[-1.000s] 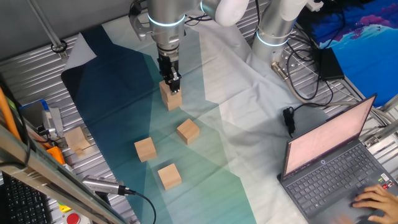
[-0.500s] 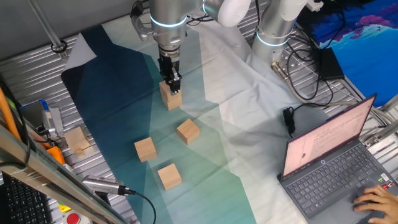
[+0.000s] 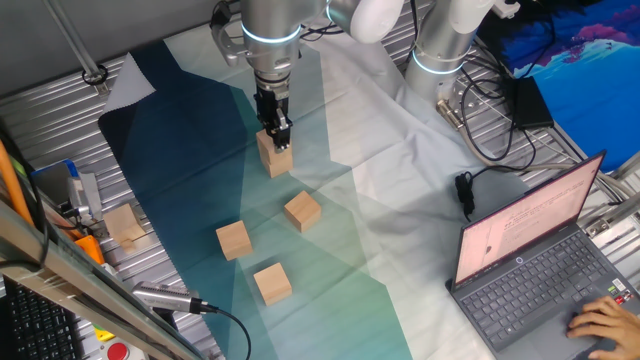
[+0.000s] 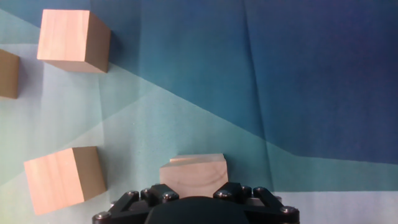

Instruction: Stack the blocks in a vertical line of five

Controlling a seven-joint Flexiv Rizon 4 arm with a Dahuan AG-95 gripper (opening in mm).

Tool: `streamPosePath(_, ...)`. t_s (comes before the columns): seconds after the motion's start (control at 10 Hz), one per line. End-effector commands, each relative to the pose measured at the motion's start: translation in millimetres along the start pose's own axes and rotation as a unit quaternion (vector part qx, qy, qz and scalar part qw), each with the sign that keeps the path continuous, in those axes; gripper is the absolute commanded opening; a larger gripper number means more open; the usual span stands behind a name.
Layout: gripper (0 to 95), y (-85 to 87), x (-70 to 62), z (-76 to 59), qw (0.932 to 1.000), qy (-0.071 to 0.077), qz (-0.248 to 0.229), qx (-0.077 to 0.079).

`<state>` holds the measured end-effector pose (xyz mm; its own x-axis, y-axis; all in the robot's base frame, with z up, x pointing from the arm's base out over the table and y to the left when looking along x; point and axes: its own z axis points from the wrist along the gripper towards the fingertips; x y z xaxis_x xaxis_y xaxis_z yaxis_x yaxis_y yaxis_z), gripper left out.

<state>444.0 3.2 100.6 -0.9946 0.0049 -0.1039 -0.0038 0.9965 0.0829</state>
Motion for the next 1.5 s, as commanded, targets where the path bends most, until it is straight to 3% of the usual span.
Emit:
streamPosePath(0.1, 38.0, -0.1, 0.6, 1.8, 1.0000, 0.000, -0.002, -0.001)
streamPosePath(0.3, 38.0, 0.0, 0.6, 1.5, 1.0000, -0.002, -0.006, -0.001)
streamPosePath(0.4, 57.0, 0.0, 0.6, 1.4, 1.0000, -0.002, -0.008, -0.001)
streamPosePath(0.8, 57.0, 0.1, 0.6, 1.3, 0.9999, -0.002, -0.014, -0.002)
streamPosePath(0.9, 76.0, 0.1, 0.6, 1.3, 0.9998, -0.003, -0.017, -0.002)
streamPosePath(1.3, 76.0, 2.0, -4.4, -2.0, 0.9994, -0.001, -0.035, 0.004)
streamPosePath(1.5, 76.0, 3.9, -12.8, -18.8, 0.9990, 0.008, -0.043, 0.006)
